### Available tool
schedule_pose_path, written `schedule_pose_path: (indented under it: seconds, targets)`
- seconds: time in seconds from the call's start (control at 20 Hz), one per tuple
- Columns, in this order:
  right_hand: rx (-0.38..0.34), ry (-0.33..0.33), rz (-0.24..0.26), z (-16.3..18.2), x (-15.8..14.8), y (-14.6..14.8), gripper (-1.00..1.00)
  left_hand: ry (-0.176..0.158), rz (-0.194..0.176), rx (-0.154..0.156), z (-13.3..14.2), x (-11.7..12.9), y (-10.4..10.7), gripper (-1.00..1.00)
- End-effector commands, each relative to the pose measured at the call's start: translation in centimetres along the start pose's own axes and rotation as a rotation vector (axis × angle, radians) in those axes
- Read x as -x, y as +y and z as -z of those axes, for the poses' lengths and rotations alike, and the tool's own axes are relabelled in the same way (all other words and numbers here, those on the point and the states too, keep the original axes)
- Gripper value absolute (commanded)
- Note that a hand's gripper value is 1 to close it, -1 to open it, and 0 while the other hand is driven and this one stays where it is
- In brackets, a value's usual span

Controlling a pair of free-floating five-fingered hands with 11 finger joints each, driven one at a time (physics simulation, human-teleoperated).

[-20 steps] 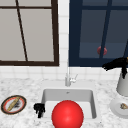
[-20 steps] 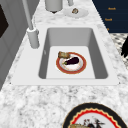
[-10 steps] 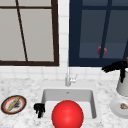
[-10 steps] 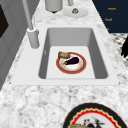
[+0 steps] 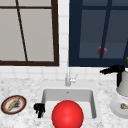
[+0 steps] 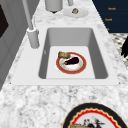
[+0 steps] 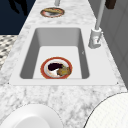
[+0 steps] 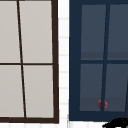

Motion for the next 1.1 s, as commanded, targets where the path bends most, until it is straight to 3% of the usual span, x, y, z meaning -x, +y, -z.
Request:
schedule_pose_path:
  seconds: [0.0,0.65,0.85,1.05]
  targets:
    - [0.053,0.074,-0.129,1.0,-0.8,0.5,-1.0,0.0,0.0,0.0,0.0,0.0,0.0,0.0]
    - [0.138,0.232,-0.377,4.6,-3.6,1.4,-1.0,0.0,0.0,0.0,0.0,0.0,0.0,0.0]
    - [0.164,0.264,-0.421,5.5,-4.4,3.5,-1.0,0.0,0.0,0.0,0.0,0.0,0.0,0.0]
    - [0.179,0.298,-0.424,8.3,-4.7,5.3,-1.0,0.0,0.0,0.0,0.0,0.0,0.0,0.0]
